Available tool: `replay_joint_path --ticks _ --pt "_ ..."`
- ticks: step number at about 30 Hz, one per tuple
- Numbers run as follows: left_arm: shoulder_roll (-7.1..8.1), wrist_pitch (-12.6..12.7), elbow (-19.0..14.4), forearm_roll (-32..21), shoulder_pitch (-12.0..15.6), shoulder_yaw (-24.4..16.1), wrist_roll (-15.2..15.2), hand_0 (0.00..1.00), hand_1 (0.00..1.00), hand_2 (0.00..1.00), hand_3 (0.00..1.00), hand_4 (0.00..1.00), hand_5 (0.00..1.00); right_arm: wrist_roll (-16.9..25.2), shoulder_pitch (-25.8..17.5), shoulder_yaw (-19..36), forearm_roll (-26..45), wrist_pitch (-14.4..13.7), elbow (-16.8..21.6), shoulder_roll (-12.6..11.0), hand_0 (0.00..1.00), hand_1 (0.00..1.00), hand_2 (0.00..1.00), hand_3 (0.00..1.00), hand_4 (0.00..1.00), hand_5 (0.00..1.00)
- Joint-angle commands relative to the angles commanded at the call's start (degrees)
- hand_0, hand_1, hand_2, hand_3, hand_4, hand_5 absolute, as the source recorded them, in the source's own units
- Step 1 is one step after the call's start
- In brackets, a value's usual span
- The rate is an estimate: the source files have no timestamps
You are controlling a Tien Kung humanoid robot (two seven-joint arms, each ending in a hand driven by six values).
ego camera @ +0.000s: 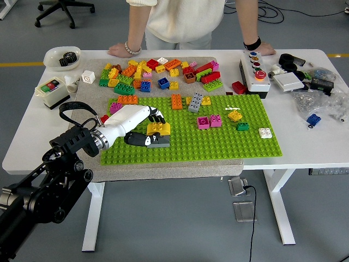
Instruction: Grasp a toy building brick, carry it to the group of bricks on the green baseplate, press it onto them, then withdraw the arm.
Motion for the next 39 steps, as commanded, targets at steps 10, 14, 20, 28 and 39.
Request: replay_joint_path --ticks 10,14,20,28,39 --pt "0.81 0.4 0.3 0.0 -0.1 0.1 -0.3 0.648 0.627 0.552 0.542 0.492 0.024 0.0 -0.2 0.0 -0.1 0.0 0.0 0.1 0.738 0.635 0.675 0.612 0.818 0.523" --pt "1.07 0.5 0.6 0.0 -0.3 0.2 -0.4 0.648 0.627 0.552 0.542 0.492 0.024 0.0 -0.2 0.0 0.0 0.0 0.0 0.1 0.738 0.635 0.675 0.612 0.818 0.523" --pt "1.11 0.6 0.8 0.0 -0.2 0.4 -0.6 0.655 0.63 0.551 0.541 0.502 0.034 0.0 -0.2 -0.1 0.0 0.0 0.0 0.1 0.738 0.634 0.675 0.612 0.819 0.523" --pt "1.06 0.4 0.8 0.0 -0.2 0.4 -0.6 0.664 0.635 0.551 0.54 0.53 0.048 0.0 -0.2 -0.1 0.2 0.0 0.0 0.2 0.738 0.634 0.675 0.611 0.819 0.523" --pt "0.99 0.3 1.2 0.0 -0.1 0.4 -0.7 0.697 0.655 0.557 0.548 0.622 0.084 0.0 -0.2 -0.1 0.2 0.0 0.0 0.2 0.738 0.635 0.675 0.611 0.818 0.523"
